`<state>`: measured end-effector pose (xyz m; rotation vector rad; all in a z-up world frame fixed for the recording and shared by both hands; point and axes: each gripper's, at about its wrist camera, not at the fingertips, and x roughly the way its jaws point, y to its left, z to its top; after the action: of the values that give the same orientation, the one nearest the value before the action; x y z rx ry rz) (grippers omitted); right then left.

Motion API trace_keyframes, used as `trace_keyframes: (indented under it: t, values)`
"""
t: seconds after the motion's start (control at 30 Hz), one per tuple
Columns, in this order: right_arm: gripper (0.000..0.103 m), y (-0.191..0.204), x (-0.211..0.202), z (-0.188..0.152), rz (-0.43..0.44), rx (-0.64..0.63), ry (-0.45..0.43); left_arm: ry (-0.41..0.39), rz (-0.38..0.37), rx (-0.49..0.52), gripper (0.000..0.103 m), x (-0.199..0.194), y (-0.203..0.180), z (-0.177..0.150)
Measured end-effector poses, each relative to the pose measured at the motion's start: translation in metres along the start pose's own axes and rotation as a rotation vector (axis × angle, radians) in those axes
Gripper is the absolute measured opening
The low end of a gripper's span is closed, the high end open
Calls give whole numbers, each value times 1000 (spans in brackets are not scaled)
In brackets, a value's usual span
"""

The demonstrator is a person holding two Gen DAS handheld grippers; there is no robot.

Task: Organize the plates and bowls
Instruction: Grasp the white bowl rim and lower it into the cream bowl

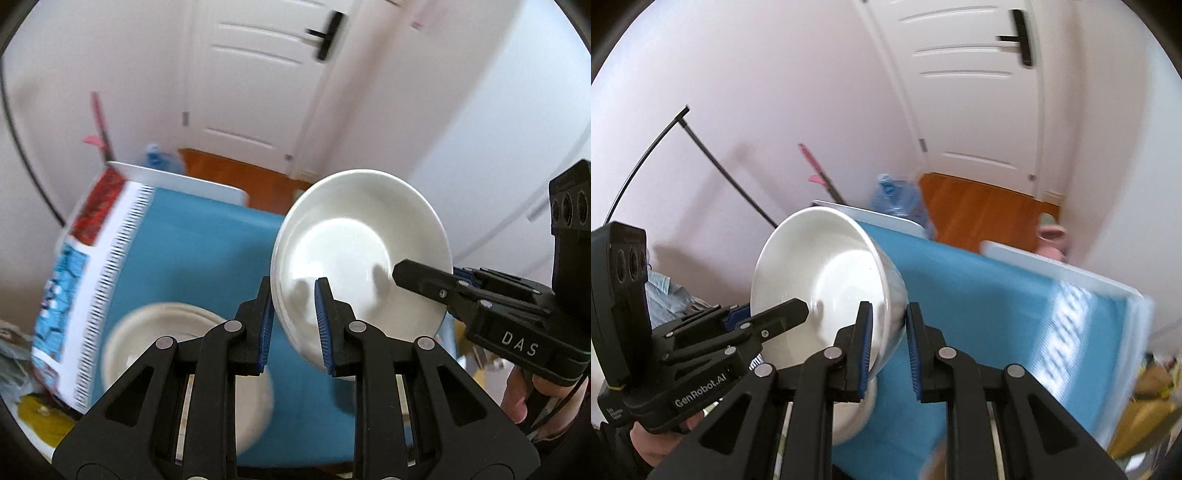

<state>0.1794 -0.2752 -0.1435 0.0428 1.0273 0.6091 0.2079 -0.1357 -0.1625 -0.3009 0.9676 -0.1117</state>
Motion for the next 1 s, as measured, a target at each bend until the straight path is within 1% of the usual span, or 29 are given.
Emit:
trace_keyframes:
  t: [0.1,0.13,0.23,0.37,0.43,0.53,0.57,0.7,0.87,1.0]
  values:
    - [17,-29,-26,-31,-41,67,-5,35,-37,50,19,7,-32,-14]
    - [17,-35,-28,-37,-50,83,-6,51,-46,73,19,11,-44,-20]
    - [17,-59,-39,-69,-94,163,0,113,-72,145,19,28,-76,-40]
    - [17,-83,-40,-104,-123,264,22,192,-84,212,19,49,-98,-63]
    - [17,-94,-38,-122,-132,306,39,232,-84,232,19,61,-101,-75]
    - [17,-101,-32,-136,-147,339,57,287,-80,268,19,78,-106,-88]
    - [17,-105,-29,-140,-153,351,62,294,-76,279,19,81,-107,-91]
    - [17,-112,-24,-151,-162,372,72,314,-62,312,19,91,-109,-93]
    - [17,-115,-18,-155,-183,377,89,347,-43,351,19,100,-117,-97]
    - [17,-116,-16,-160,-182,385,98,349,-19,388,19,105,-120,-100]
